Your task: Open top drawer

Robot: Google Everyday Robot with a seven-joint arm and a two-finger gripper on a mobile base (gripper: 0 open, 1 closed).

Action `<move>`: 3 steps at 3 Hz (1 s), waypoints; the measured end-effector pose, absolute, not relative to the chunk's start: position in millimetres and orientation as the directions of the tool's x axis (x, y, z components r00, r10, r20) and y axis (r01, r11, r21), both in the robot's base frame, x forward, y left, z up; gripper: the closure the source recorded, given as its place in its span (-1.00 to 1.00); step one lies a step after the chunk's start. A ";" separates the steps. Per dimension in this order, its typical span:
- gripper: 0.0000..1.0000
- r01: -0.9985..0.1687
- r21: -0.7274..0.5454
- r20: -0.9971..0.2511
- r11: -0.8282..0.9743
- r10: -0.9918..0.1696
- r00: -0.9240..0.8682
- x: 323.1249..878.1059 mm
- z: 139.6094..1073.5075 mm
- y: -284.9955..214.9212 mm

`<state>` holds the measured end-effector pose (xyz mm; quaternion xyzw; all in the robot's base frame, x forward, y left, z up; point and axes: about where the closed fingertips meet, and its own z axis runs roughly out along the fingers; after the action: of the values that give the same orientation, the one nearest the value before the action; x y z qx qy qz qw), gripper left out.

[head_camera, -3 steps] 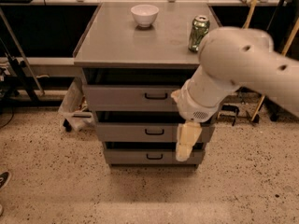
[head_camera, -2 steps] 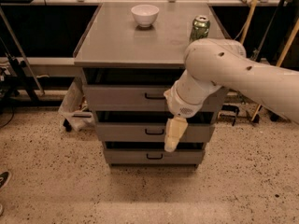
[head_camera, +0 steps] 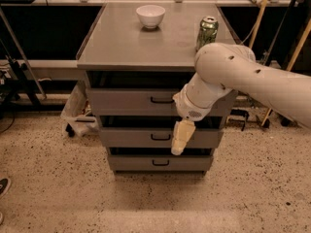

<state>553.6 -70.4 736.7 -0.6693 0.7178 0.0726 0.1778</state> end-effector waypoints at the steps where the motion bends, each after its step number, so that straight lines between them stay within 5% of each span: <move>1: -1.00 -0.974 -0.133 -0.365 0.185 -0.922 -0.125 591.7 715.1 -102.5; 3: -1.00 -0.935 -0.167 -0.317 0.312 -0.915 -0.248 673.8 694.5 -156.2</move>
Offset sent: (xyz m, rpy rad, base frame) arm 0.1454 -0.1150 -0.0527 0.0272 -0.0220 -0.2913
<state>673.8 -156.2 694.5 -0.5861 0.7896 0.0279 0.1799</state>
